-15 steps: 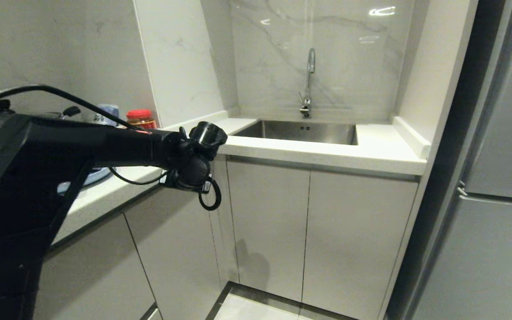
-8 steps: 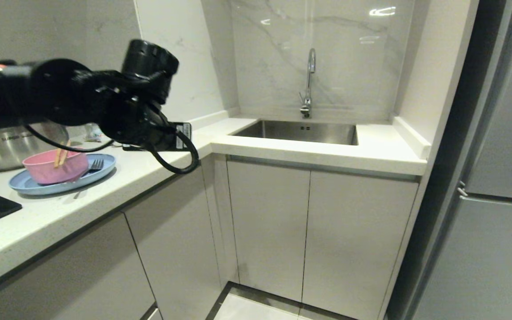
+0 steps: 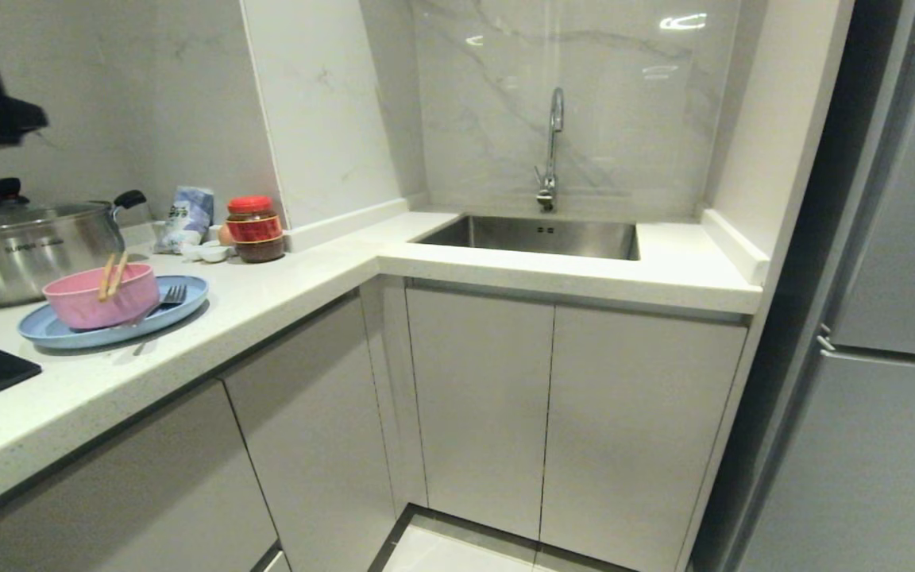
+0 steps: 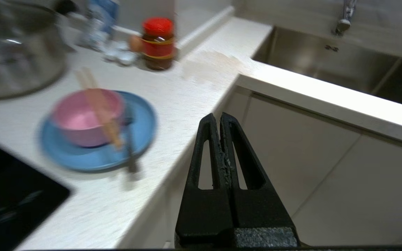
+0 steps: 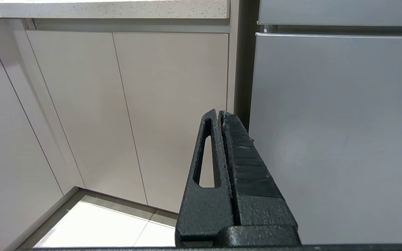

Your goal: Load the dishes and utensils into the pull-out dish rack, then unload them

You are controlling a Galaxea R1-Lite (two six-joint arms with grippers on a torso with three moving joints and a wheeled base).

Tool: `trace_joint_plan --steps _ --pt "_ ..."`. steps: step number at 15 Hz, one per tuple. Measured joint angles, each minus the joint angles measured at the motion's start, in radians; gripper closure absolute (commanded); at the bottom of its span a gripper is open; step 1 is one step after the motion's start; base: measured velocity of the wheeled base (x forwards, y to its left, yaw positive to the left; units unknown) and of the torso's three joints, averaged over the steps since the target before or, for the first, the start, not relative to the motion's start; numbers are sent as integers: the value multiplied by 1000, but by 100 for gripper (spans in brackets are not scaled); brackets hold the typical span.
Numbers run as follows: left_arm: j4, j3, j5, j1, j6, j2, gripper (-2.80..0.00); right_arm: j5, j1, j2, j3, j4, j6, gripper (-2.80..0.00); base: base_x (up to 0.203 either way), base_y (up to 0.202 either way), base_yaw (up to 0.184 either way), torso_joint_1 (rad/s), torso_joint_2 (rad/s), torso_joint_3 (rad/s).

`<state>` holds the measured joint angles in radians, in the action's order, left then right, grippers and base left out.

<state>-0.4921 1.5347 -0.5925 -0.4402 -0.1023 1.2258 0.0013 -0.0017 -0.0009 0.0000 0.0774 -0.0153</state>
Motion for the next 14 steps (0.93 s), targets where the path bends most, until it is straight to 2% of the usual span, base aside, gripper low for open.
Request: trace_joint_plan --steps 3,6,9,14 --pt "1 -132 -136 1 92 -179 0 0 0 0 0 0 0 0 0 0 0 0 0 0" --pt "2 -275 -269 37 118 -321 0 0 0 0 0 0 0 0 0 0 0 0 0 0" --pt "3 -391 -289 181 124 -433 0 0 0 0 0 0 0 0 0 0 0 0 0 0" --pt "7 -591 -259 379 132 -636 0 0 0 0 0 0 0 0 0 0 0 0 0 0"
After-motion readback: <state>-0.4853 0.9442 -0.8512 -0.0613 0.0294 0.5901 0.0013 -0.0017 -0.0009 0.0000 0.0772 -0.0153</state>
